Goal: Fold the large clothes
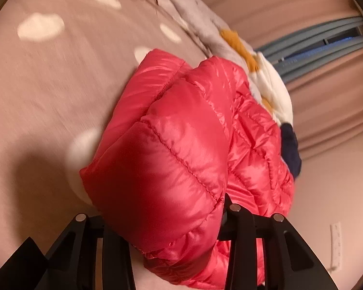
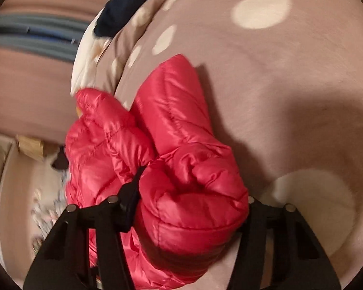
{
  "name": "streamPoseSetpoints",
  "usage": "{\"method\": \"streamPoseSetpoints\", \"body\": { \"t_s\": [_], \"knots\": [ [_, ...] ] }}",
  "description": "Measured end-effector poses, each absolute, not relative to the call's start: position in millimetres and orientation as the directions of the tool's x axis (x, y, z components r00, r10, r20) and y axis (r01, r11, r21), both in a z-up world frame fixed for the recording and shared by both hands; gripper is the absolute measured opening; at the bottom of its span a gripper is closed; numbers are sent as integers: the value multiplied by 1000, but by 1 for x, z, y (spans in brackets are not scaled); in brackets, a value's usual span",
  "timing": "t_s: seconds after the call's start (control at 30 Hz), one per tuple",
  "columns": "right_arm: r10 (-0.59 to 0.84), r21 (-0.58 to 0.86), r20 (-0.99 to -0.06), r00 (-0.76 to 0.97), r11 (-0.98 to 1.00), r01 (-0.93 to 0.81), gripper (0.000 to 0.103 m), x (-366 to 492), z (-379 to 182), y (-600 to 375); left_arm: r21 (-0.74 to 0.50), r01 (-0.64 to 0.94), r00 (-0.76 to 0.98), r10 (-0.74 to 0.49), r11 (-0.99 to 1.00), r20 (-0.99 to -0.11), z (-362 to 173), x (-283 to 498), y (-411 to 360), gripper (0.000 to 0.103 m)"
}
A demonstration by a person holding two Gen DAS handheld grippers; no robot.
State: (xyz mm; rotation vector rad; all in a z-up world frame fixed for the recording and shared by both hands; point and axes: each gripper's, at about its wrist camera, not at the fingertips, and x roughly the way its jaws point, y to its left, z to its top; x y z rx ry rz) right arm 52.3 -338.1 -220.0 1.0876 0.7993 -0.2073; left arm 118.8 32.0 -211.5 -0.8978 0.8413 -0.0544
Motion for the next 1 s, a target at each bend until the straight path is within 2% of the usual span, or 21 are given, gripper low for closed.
{"method": "streamPoseSetpoints", "body": {
  "t_s": [0.1, 0.2, 0.37, 0.5, 0.57, 0.63, 0.73, 0.9, 1.0],
  "knots": [
    [302, 711, -670, 678, 526, 467, 52, 73, -224, -319, -638, -313, 735, -246, 704, -632, -194, 112, 41, 37],
    [284, 655, -704, 651, 614, 441, 52, 93, -224, -301, -643, -299, 759, -233, 705, -609, -185, 108, 46, 35],
    [208, 572, -742, 638, 692, 440, 55, 113, -219, -292, -705, -213, 773, -324, 677, -545, -174, 105, 47, 33],
    [237, 598, -730, 641, 675, 432, 55, 111, -222, -298, -738, -54, 793, -420, 672, -441, -146, 101, 30, 33],
    [241, 601, -729, 641, 674, 430, 55, 100, -223, -299, -712, 43, 785, -465, 700, -409, -130, 98, 12, 33],
    [236, 589, -733, 638, 689, 423, 55, 91, -223, -299, -704, 134, 754, -532, 698, -384, -121, 95, -8, 33],
    [223, 571, -742, 632, 704, 422, 55, 86, -222, -296, -759, 266, 664, -684, 594, -303, -118, 94, -40, 34],
    [249, 595, -731, 636, 689, 414, 53, 83, -223, -302, -728, 363, 518, -775, 582, -362, -132, 100, -102, 41],
    [294, 642, -707, 644, 647, 410, 53, 81, -226, -313, -763, 333, 439, -807, 554, -395, -159, 114, -126, 42]
  ]
}}
